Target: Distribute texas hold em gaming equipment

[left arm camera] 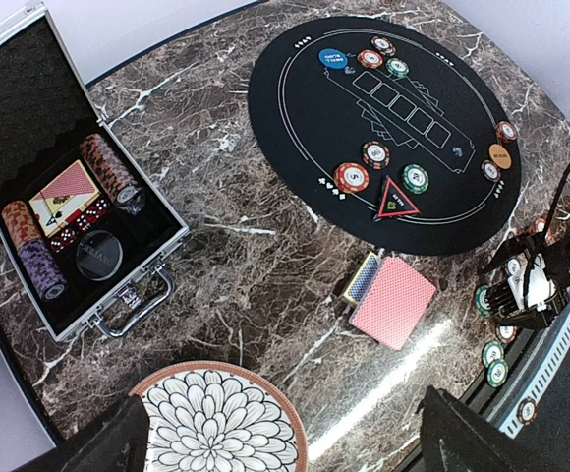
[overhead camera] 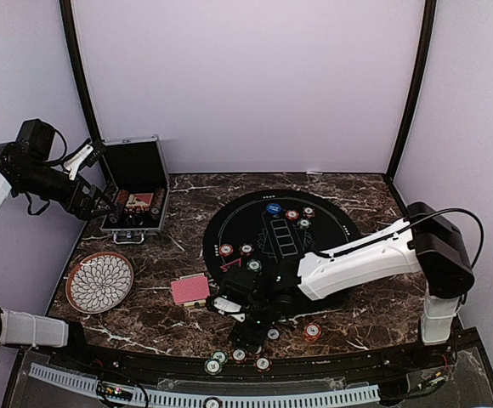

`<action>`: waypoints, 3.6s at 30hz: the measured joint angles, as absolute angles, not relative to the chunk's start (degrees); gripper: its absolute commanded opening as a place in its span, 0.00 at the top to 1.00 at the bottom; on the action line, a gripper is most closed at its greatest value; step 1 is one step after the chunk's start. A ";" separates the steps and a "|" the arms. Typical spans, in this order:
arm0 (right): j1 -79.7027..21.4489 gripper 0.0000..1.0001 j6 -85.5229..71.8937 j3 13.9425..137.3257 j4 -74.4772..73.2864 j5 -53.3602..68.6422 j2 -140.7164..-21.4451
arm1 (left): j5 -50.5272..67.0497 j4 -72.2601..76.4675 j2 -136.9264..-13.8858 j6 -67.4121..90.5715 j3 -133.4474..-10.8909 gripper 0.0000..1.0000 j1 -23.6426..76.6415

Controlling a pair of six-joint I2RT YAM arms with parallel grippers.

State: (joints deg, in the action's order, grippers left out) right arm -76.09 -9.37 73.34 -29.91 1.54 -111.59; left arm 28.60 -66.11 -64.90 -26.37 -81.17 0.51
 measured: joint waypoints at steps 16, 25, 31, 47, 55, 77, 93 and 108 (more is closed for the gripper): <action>-76.09 0.50 -7.42 75.20 -29.85 -0.93 -113.32 | 28.69 -66.13 -64.90 -26.37 -81.17 0.01 0.51; -76.09 0.65 -7.49 75.22 -29.82 -1.83 -113.30 | 28.69 -66.13 -64.90 -26.37 -81.17 0.01 0.51; -76.09 0.68 -7.55 75.42 -30.22 -2.74 -113.12 | 28.69 -66.13 -64.90 -26.37 -81.17 0.01 0.51; -68.14 0.69 -10.04 72.55 -31.00 -2.70 -99.42 | 28.86 -66.13 -64.90 -26.46 -81.17 0.01 0.51; -52.77 0.70 -13.67 60.42 -31.35 -5.67 -94.74 | 31.14 -66.39 -65.39 -27.38 -79.94 0.01 0.51; -29.82 0.73 -19.09 53.28 -26.92 -12.32 -94.02 | 27.92 -62.61 -70.78 -28.42 -70.19 0.01 14.70; -27.73 0.54 -22.41 54.02 -28.73 -13.96 -92.40 | 25.04 -56.05 -76.09 -29.17 -64.05 0.01 25.61; -32.23 0.63 -18.96 65.71 -28.77 -8.14 -103.00 | 24.36 -51.22 -78.96 -28.86 -60.69 0.01 30.17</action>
